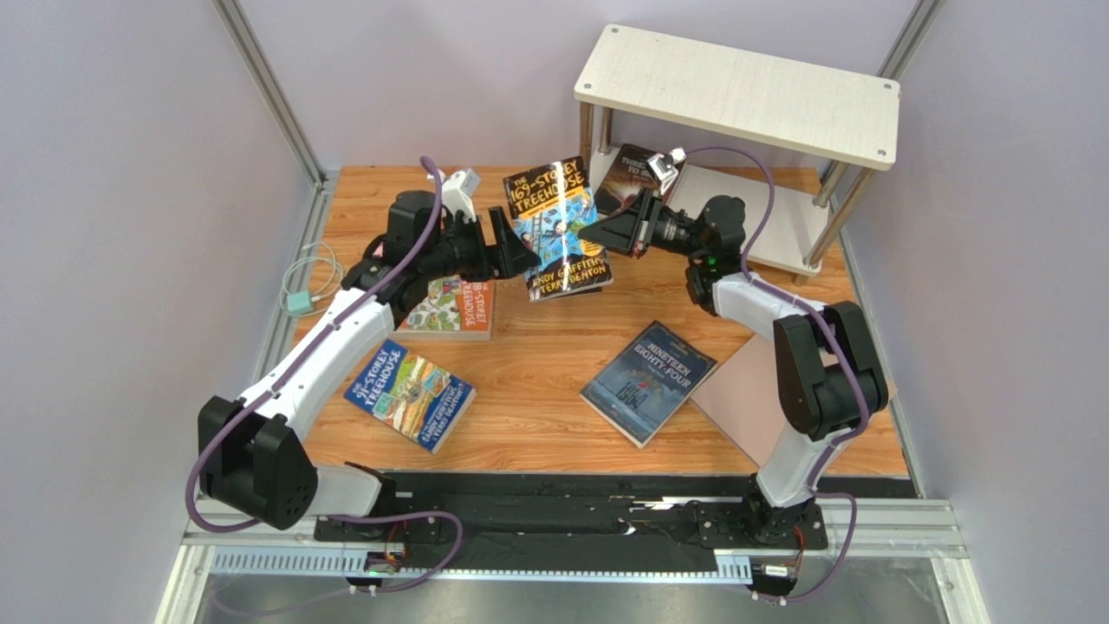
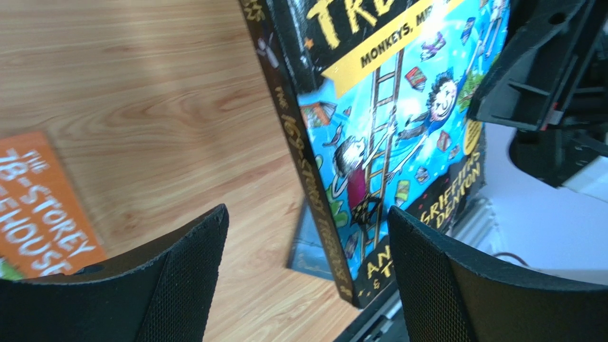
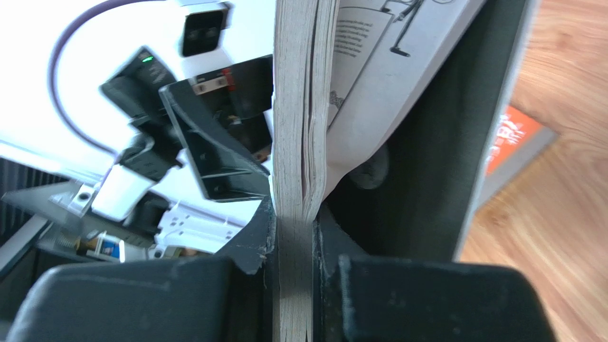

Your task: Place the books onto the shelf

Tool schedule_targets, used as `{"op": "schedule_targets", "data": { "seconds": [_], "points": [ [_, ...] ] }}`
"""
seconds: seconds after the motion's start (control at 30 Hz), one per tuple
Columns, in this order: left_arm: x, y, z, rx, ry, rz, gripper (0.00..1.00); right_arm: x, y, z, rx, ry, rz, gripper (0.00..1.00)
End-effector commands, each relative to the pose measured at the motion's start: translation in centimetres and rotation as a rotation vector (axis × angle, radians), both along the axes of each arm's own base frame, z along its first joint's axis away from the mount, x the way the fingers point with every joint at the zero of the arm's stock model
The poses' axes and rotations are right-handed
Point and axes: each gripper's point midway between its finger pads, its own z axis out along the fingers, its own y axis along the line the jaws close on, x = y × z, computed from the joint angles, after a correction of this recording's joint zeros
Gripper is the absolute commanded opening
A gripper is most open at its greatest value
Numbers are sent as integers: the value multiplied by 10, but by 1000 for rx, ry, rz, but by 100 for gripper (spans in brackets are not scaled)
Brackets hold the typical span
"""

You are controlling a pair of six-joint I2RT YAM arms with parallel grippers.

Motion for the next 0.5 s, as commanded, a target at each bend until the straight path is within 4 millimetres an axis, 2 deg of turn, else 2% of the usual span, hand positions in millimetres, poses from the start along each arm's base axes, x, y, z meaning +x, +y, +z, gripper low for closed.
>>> {"op": "schedule_targets", "data": {
  "seconds": [0.0, 0.1, 0.2, 0.23, 0.27, 0.3, 0.33, 0.37, 0.4, 0.43, 0.47],
  "points": [
    [-12, -25, 49, -210, -115, -130, 86, -37, 2, 52, 99, -134, 100, 1],
    [-12, -31, 58, -284, -163, -145, 85, -46, 9, 57, 113, -144, 133, 1],
    [-14, -29, 71, -330, -228, -137, 76, -48, 15, 48, 79, -148, 145, 1],
    [-13, -27, 72, -325, -224, -118, 42, -47, 17, 40, 54, -113, 143, 1],
    [-11, -24, 73, -315, -216, -96, 17, -45, 18, 35, 34, -101, 136, 4],
    [-6, -20, 82, -291, -241, -64, 0, -42, 16, 36, 15, -109, 106, 6],
    [-8, -16, 73, -253, -198, -51, 0, -36, 16, 16, -64, -76, 78, 9],
    [-7, -15, 75, -236, -207, -50, 0, -31, 14, 8, -114, -90, 50, 23],
    [-7, -12, 79, -217, -220, -42, 0, -23, 10, 11, -166, -101, -42, 42],
    [-8, -10, 78, -206, -215, -37, 0, -21, 3, -10, -299, -103, -76, 61],
    [-9, -9, 80, -198, -223, -36, 0, -21, -4, -6, -343, -124, -122, 98]
  ]
}}
